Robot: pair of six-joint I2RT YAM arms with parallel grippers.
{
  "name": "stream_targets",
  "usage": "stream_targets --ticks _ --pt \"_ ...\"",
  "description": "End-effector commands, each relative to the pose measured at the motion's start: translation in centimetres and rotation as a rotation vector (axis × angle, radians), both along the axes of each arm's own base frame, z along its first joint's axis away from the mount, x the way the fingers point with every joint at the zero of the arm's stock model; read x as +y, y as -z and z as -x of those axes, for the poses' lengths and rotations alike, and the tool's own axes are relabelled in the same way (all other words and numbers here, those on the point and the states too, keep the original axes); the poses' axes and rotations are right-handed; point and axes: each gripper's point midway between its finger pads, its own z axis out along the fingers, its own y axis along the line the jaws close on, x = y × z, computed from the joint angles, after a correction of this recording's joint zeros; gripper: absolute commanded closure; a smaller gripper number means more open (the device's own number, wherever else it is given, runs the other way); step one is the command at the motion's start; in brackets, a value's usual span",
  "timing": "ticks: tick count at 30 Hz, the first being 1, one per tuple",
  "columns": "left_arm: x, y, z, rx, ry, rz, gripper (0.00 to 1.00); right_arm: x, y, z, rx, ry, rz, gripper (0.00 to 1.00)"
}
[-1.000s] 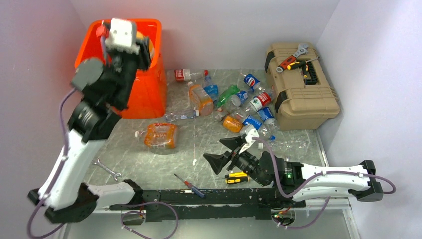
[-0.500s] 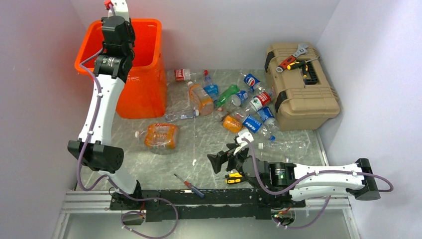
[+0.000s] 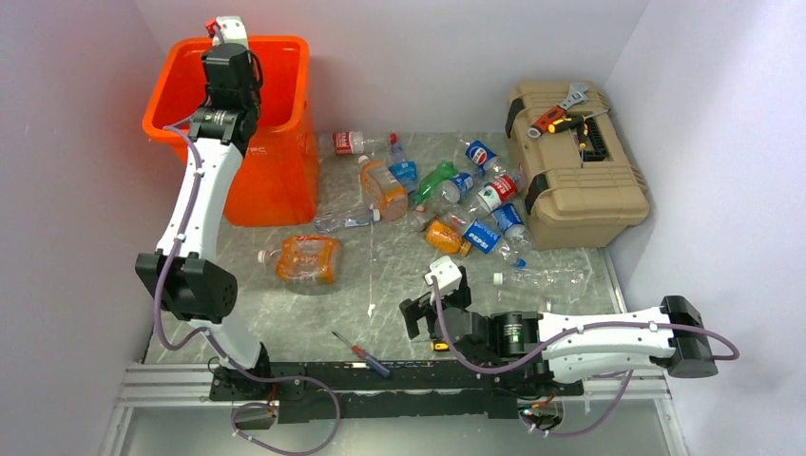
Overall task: Put the plastic bottles in the bin
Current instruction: Place the plastic bottle in the trash bin.
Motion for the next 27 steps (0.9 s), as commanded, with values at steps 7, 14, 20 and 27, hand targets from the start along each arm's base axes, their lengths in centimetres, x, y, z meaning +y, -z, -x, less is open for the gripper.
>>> stream_targets --ticks 7,14,20,27 --pt "0.0 -1.0 1.1 -0.055 0.04 0.114 0.32 0.3 -1.9 -0.5 -0.031 0.025 -0.027 0.0" --pt "-0.8 -7.5 4.7 -0.201 0.092 0.13 0.02 -0.5 -2.7 -0.7 -0.045 0.04 -0.033 0.0" --pt "-5.4 -13.7 10.3 -0.319 0.272 0.121 0.01 -0.4 -3.4 -1.0 -0.05 0.059 -0.029 0.0" --pt "-16.4 -11.5 16.2 -0.204 0.697 0.107 0.01 -0.5 -4.0 -2.6 -0.022 0.124 -0.032 0.0"
